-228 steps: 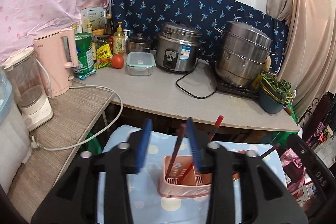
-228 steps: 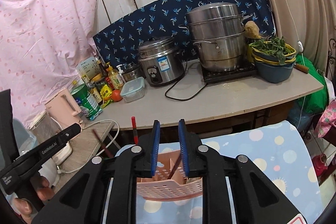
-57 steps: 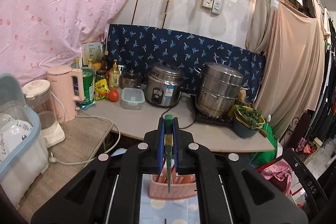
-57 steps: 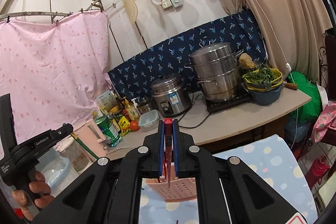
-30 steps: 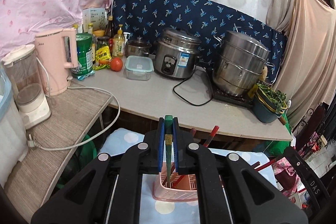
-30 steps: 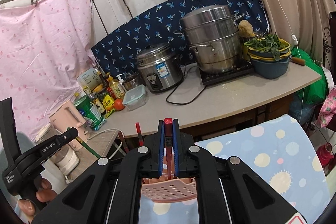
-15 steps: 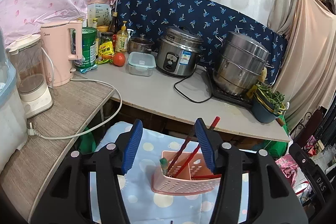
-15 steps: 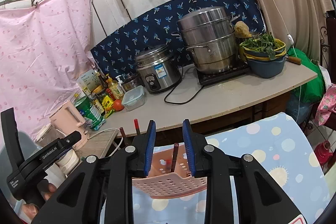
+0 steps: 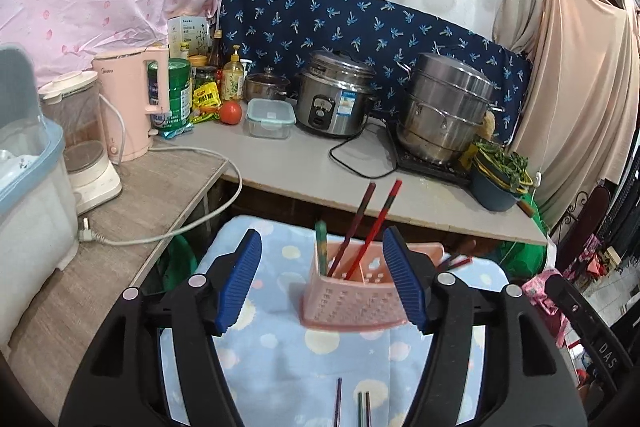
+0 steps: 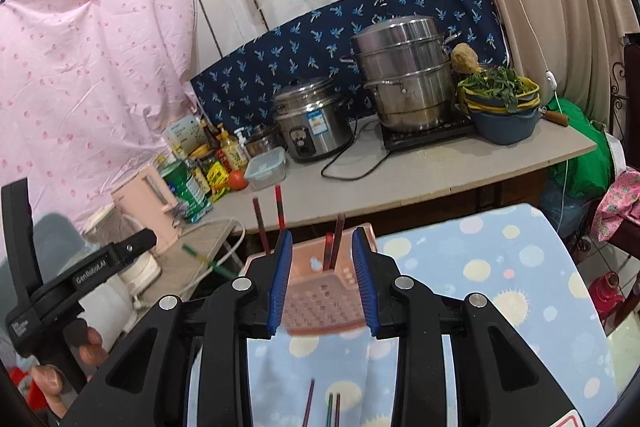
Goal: Organize utensils
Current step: 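Move both tools back down to the remaining utensils on the cloth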
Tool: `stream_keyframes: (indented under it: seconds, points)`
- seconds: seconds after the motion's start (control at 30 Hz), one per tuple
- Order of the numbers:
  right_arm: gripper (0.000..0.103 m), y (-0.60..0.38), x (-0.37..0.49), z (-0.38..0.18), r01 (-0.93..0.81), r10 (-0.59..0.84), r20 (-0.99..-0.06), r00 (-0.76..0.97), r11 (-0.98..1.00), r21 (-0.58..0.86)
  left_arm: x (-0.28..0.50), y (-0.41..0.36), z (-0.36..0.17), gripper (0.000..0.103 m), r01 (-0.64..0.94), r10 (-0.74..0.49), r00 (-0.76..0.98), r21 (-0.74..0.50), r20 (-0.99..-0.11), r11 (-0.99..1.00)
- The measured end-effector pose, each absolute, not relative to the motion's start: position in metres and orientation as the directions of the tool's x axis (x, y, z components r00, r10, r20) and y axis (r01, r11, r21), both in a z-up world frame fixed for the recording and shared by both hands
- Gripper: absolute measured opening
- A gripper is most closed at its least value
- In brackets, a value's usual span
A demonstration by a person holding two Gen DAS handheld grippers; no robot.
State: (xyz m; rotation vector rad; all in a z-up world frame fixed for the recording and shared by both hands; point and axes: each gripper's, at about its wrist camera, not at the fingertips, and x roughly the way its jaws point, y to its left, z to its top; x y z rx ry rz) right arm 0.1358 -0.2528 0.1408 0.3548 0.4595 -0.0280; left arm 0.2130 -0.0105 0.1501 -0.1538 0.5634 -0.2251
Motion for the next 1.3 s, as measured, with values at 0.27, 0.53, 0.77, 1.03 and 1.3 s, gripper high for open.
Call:
stream_keyframes:
  seconds: [0.27, 0.53, 0.77, 1.03, 1.3]
  points:
    - [0.031, -0.241, 0.081, 0.093, 0.115, 0.054, -0.526, 0.849, 0.952, 0.283, 0.163, -0.002, 0.105, 0.061, 0.158, -0.222, 0.784, -0.16, -0.58, 0.974]
    - [0.031, -0.232, 0.027, 0.045, 0.112, 0.088, -0.605, 0.792, 0.952, 0.285, 0.121, 0.01, 0.05, 0.061, 0.143, -0.214, 0.717, -0.16, -0.664, 0.977]
    - [0.031, -0.214, -0.008, 0.0, 0.097, 0.101, -0.676, 0.73, 0.964, 0.248, 0.087, 0.009, 0.009, 0.061, 0.164, -0.219, 0.662, -0.146, -0.717, 0.976]
    - [0.031, -0.185, -0.032, -0.049, 0.061, 0.132, -0.745, 0.654, 0.972, 0.227, 0.055, 0.003, -0.029, 0.061, 0.203, -0.213, 0.607, -0.111, -0.765, 0.973]
    - [0.031, -0.165, -0.032, -0.066, 0.029, 0.158, -0.769, 0.62, 0.974, 0.223, 0.039, 0.004, -0.056, 0.061, 0.208, -0.183, 0.57, -0.074, -0.801, 0.975]
